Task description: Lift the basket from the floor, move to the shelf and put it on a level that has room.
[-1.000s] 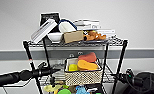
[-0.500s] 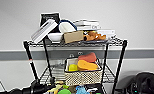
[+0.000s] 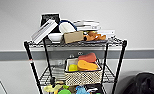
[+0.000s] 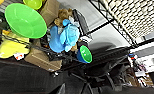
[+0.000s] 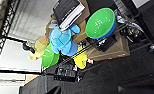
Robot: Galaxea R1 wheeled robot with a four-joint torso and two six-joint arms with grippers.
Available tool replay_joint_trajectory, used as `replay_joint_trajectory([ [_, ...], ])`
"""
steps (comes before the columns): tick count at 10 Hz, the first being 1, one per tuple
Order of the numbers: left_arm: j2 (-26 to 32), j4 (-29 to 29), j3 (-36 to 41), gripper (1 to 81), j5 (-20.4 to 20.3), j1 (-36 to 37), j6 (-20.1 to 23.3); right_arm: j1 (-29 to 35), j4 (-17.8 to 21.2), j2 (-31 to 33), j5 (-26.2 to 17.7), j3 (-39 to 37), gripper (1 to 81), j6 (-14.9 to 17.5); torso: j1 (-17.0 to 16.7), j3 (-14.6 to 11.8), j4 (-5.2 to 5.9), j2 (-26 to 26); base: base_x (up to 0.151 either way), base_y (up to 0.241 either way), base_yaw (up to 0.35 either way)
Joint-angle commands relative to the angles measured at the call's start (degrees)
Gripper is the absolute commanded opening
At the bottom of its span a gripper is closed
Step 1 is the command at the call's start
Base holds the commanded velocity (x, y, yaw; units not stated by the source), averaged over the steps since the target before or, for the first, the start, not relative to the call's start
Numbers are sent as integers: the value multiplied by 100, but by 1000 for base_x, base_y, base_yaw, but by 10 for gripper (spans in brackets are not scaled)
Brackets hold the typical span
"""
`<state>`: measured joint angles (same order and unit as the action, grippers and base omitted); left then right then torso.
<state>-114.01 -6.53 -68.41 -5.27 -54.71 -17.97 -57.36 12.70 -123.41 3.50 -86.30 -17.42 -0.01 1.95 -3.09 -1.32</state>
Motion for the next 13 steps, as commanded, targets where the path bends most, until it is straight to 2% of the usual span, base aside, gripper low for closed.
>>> replay_joint_trajectory([
  [1, -843, 249, -717, 811, -563, -737, 373, -298, -470, -582, -138, -676, 811, 19, 1, 0, 0, 0, 0, 0, 0],
  [3, -1361, 249, -1419, 811, -554, -1134, 408, -711, -725, -1074, -288, -1378, 811, 19, 1, -2, 0, -2, 0, 0, 0],
  [7, -2248, 275, -2500, 811, -485, -1591, 495, -1493, -1199, -2119, -288, -2995, 811, 19, 1, -7, 0, -9, 0, 0, 0],
  [9, -2741, 267, -3141, 811, -467, -1793, 689, -1722, -1332, -2656, -297, -3900, 811, 19, 1, -9, 0, -11, 0, 0, 0],
  [11, -3154, 267, -3826, 811, -458, -1977, 698, -1898, -1384, -3113, -385, -4709, 811, 19, 1, -13, 0, -13, 0, 0, 0],
  [13, -3664, 240, -4794, 811, -458, -2171, 689, -2039, -1639, -3614, -420, -5536, 811, 19, 1, -13, 0, -13, 0, 0, 0],
])
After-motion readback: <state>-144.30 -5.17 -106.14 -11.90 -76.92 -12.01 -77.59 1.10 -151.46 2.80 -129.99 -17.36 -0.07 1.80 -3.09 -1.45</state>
